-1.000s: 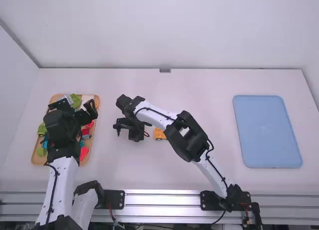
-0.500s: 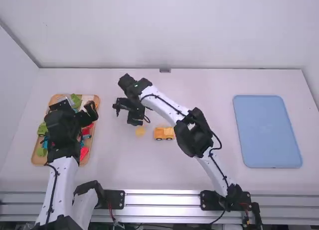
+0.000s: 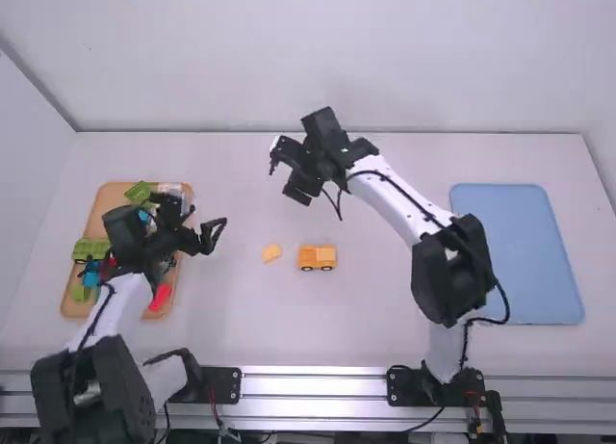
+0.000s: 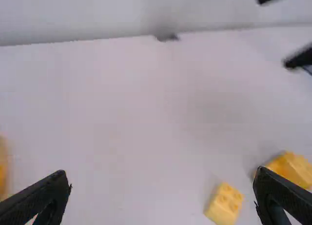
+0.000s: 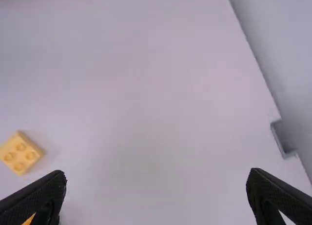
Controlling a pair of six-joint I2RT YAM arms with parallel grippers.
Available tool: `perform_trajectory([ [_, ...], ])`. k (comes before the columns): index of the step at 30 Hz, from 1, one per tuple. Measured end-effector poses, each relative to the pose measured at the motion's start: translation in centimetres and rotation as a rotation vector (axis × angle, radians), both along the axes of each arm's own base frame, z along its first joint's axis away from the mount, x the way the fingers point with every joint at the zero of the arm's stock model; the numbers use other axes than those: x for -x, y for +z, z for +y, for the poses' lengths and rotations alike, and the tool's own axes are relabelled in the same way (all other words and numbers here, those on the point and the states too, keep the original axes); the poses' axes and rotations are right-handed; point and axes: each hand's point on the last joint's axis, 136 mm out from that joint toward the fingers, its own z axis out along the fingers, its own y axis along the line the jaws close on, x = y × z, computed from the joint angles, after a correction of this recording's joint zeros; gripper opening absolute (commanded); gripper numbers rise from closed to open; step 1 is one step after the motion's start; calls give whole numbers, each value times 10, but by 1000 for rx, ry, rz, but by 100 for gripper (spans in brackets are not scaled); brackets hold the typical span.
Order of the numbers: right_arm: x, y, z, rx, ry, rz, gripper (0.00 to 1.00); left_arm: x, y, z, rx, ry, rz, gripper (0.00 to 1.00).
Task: Assemble lego blocks to make yellow taxi
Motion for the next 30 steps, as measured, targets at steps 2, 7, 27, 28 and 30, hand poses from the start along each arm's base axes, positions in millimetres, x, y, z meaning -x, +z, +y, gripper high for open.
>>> perform_trajectory([
  [2,1,-9,-19,-12,-28,1,98,3,-8,-14,-6,-119,-32,99],
  [7,11,-44,-59,-98,-75,89,98,10,-41,-50,-42,-392,-128,99],
  [27,46,-47,-102,-624,179,93,99,8,-134,-122,-174,-678,-167,89],
  [28,48,-46,-102,-631,179,99,98,5,-136,-121,-183,-671,-154,88],
  [30,50,-46,-100,-642,181,114,98,1,-139,-119,-202,-657,-131,87],
])
